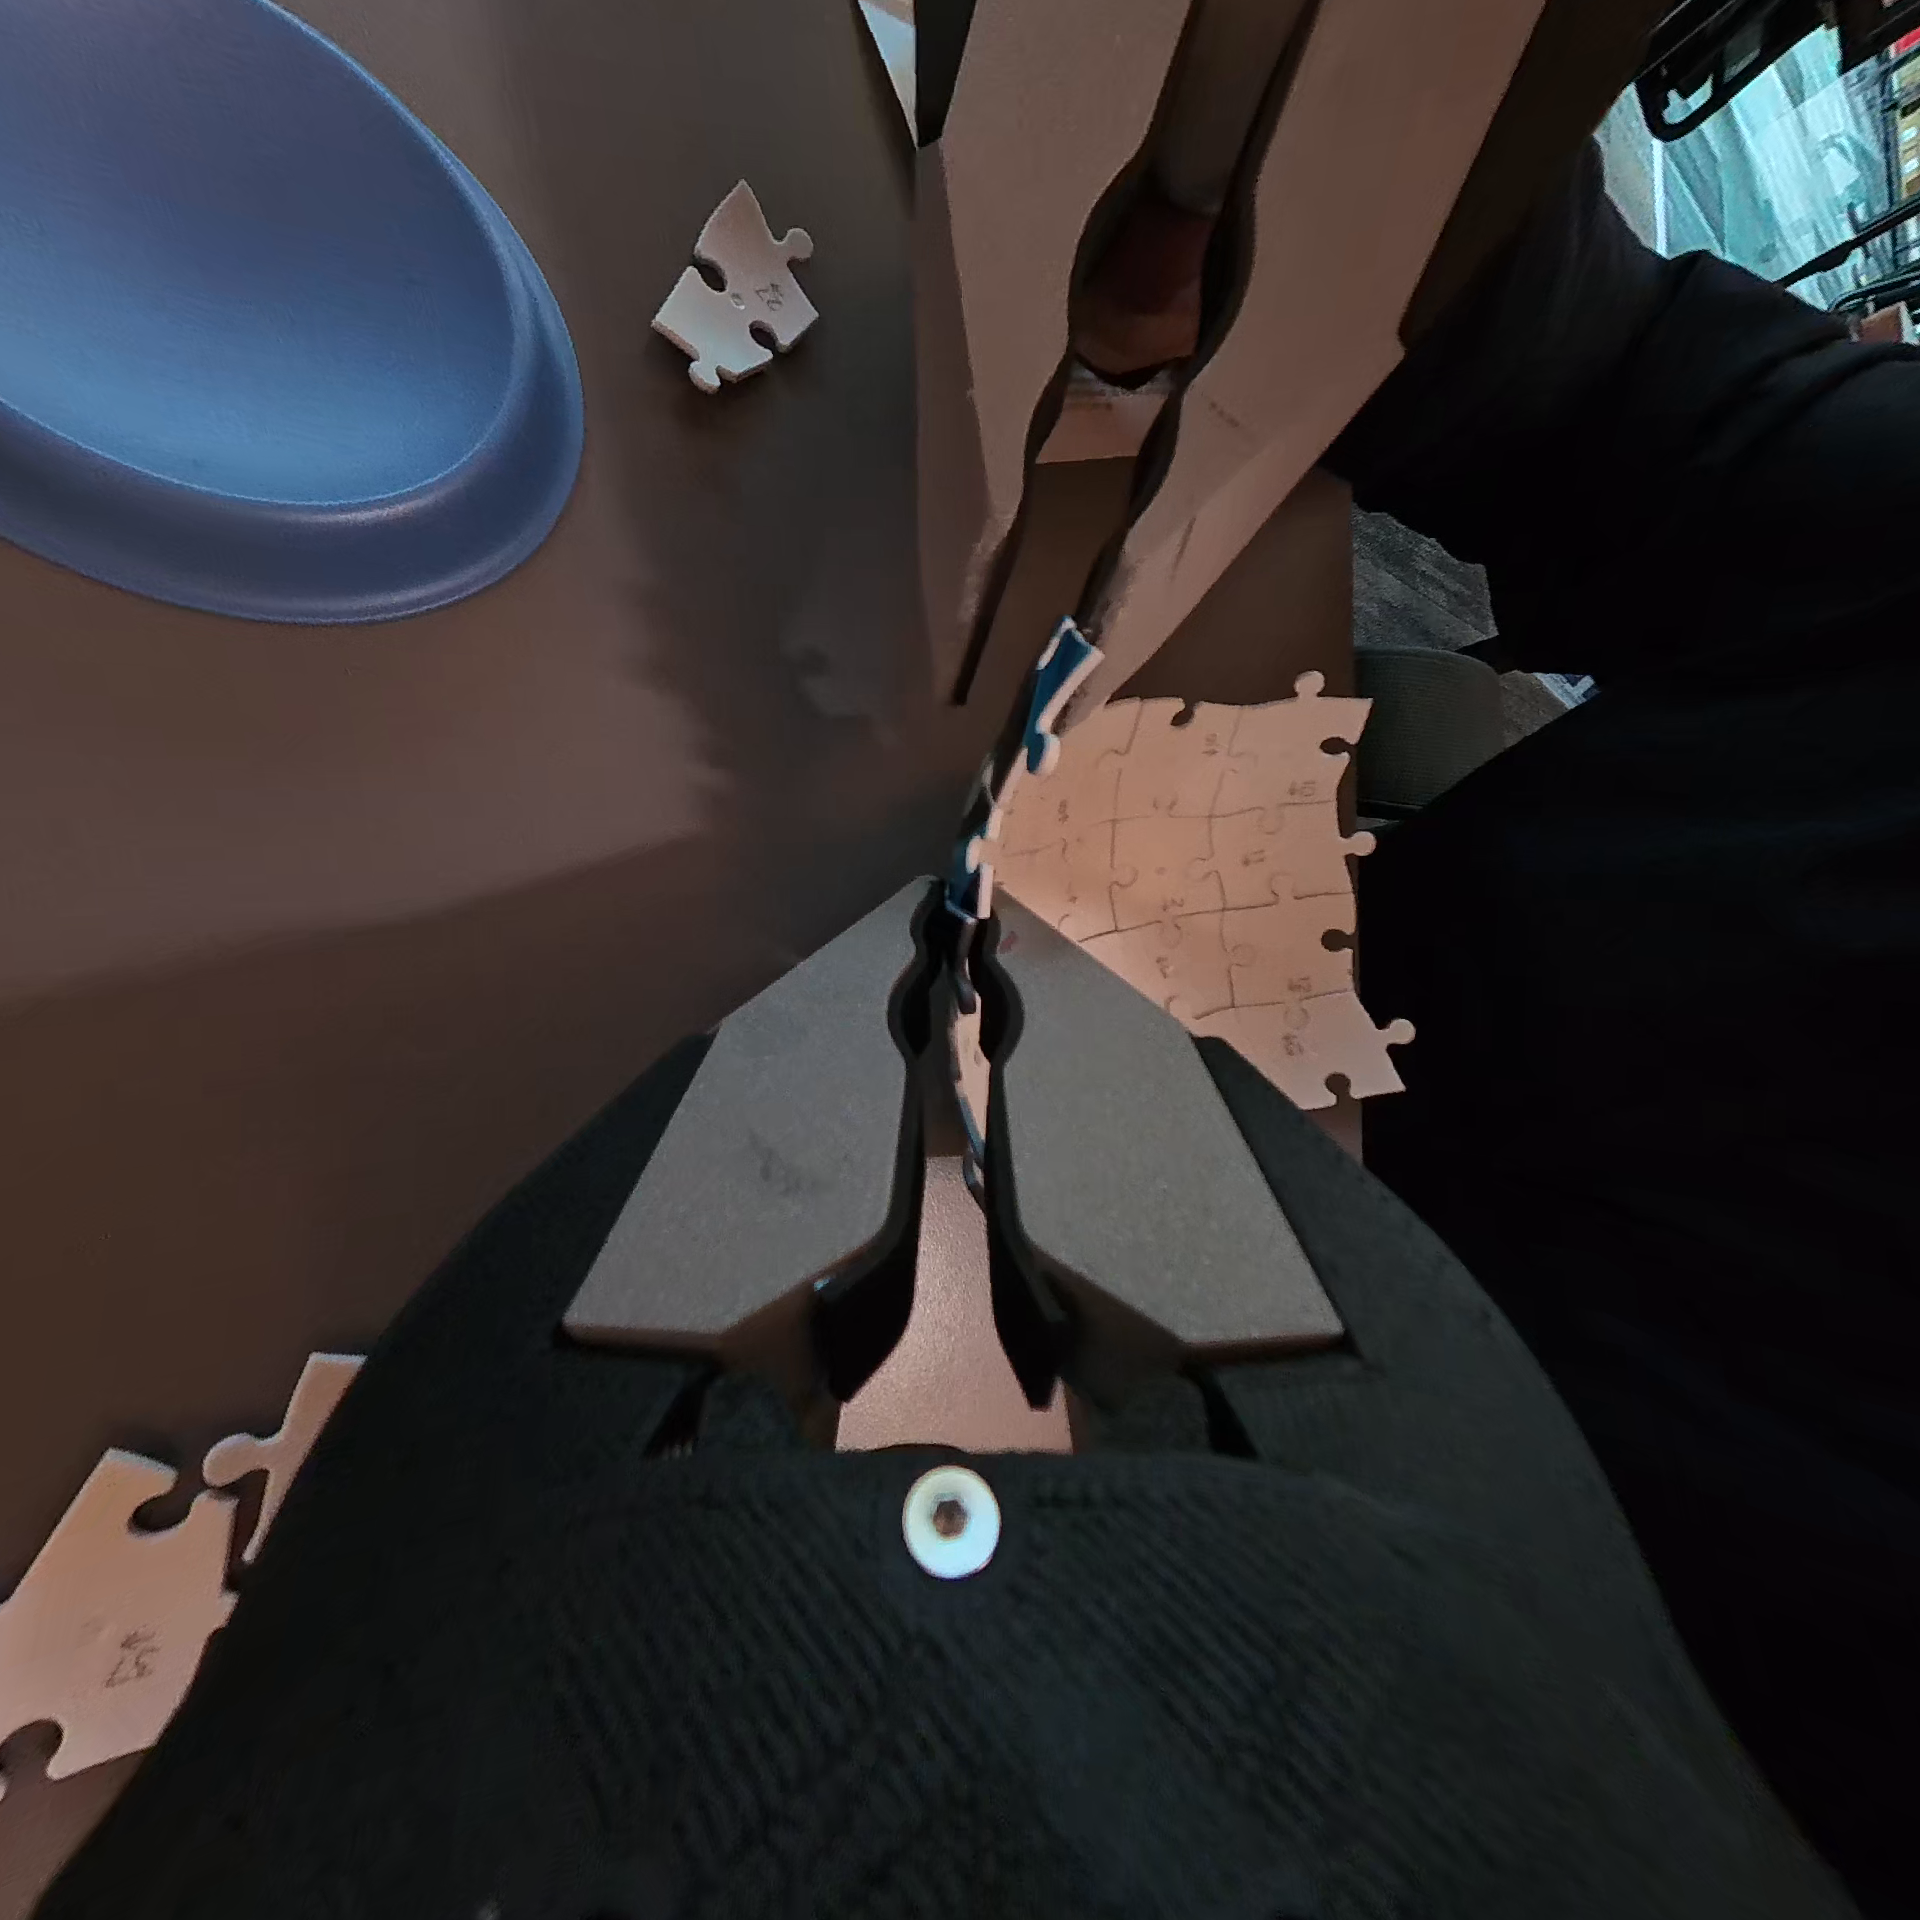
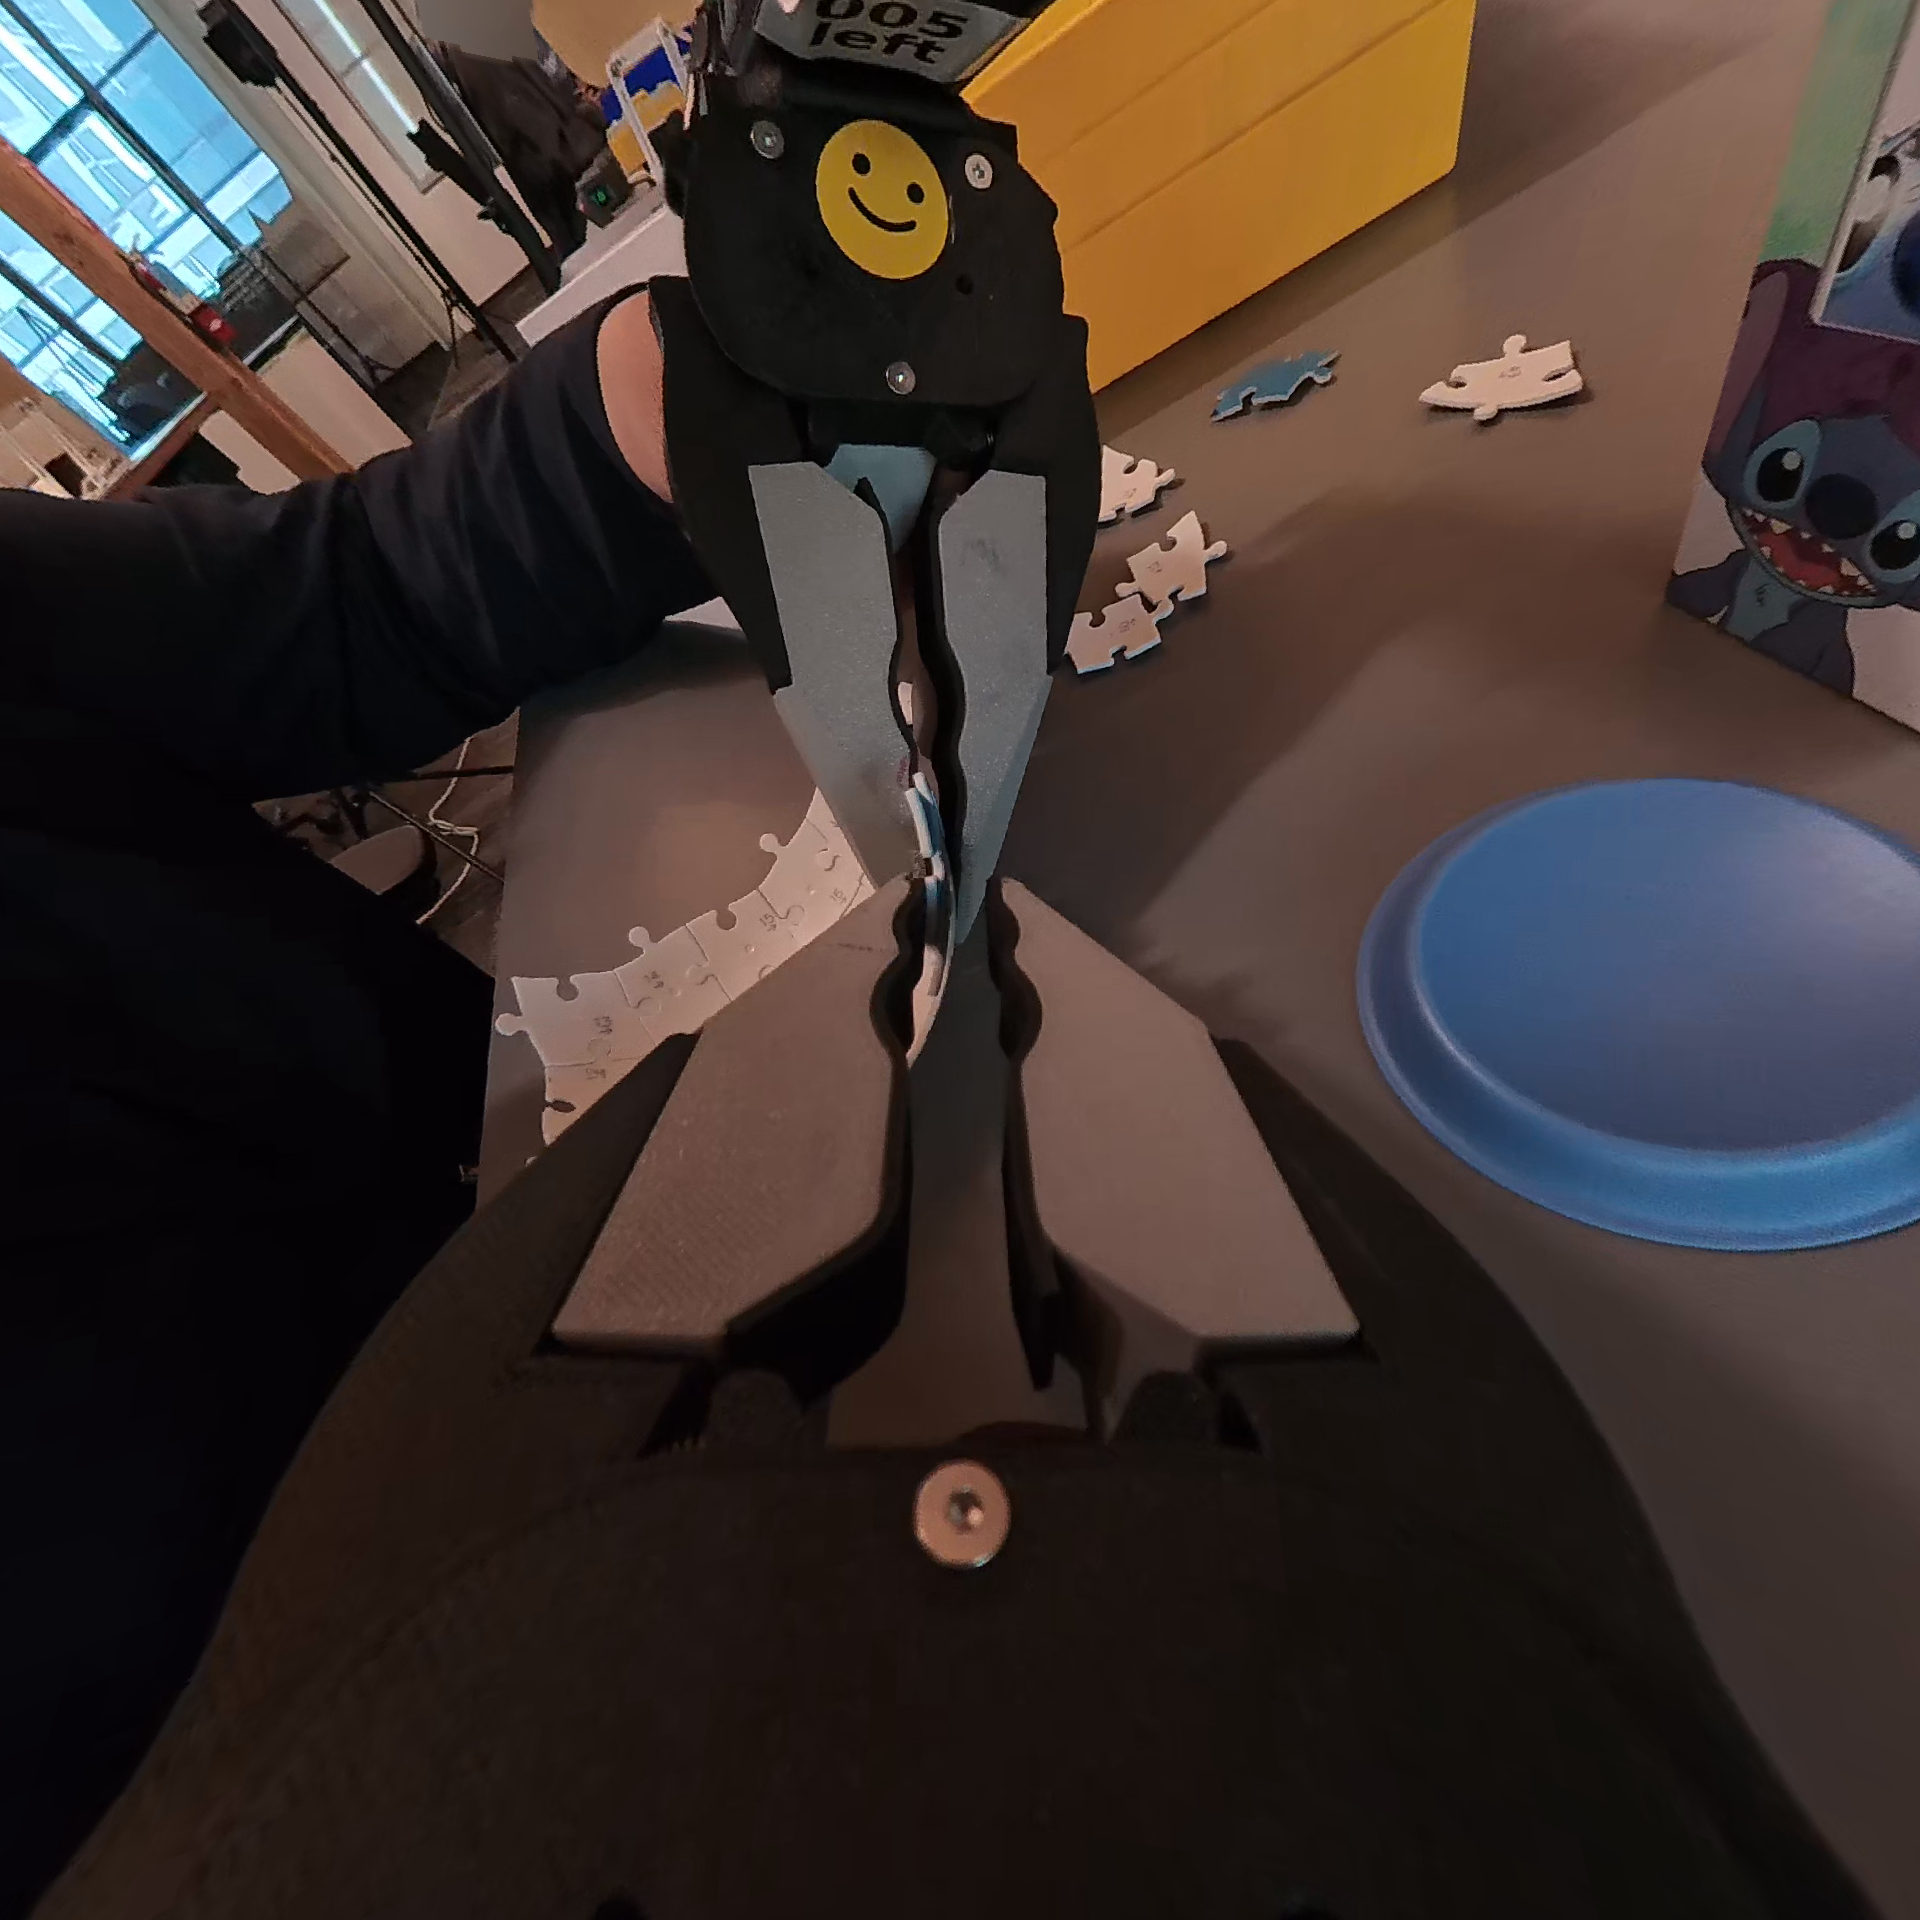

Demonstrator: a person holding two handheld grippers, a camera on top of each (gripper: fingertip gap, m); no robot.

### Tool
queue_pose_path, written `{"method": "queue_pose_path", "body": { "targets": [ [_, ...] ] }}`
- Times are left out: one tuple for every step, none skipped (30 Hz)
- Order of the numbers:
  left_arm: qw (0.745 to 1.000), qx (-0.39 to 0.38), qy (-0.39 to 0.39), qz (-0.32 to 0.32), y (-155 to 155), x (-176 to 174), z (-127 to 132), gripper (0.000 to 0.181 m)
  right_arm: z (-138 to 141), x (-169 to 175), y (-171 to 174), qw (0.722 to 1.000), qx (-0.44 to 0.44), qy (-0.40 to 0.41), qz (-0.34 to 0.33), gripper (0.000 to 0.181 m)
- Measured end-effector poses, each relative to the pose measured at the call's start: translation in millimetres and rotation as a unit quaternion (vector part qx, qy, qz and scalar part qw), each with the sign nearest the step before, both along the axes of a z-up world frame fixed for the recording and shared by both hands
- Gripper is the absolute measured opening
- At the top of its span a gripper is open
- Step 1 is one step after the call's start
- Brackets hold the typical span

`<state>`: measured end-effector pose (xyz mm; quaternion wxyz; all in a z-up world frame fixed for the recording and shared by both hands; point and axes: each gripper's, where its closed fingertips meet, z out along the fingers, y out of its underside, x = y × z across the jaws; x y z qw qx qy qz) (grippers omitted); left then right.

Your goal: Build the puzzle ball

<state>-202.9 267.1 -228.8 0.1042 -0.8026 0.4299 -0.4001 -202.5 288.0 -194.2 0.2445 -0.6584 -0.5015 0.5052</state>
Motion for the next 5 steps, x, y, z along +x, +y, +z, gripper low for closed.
{"method": "queue_pose_path", "body": {
  "targets": [
    [1.000, -0.001, 0.000, 0.000, 0.1, 0.0, 0.0, 0.001, -1.0, -0.1, -0.6, 1.000, 0.001, -0.002, 0.001, 0.008],
    [1.000, -0.002, -0.001, 0.000, 0.0, 0.1, -0.1, 0.001, -2.8, -0.4, -1.3, 1.000, 0.004, -0.007, 0.003, 0.007],
    [1.000, -0.003, -0.001, 0.000, -0.3, 0.1, -0.1, 0.001, -4.9, -0.8, -2.1, 1.000, 0.007, -0.012, 0.005, 0.007],
    [1.000, -0.004, -0.001, -0.001, -0.7, 0.2, -0.2, 0.001, -7.0, -1.1, -3.2, 1.000, 0.010, -0.017, 0.008, 0.007],
    [1.000, -0.004, -0.001, -0.001, -1.1, 0.4, -0.3, 0.001, -8.9, -1.5, -4.3, 1.000, 0.013, -0.022, 0.011, 0.006]
  ]
}}
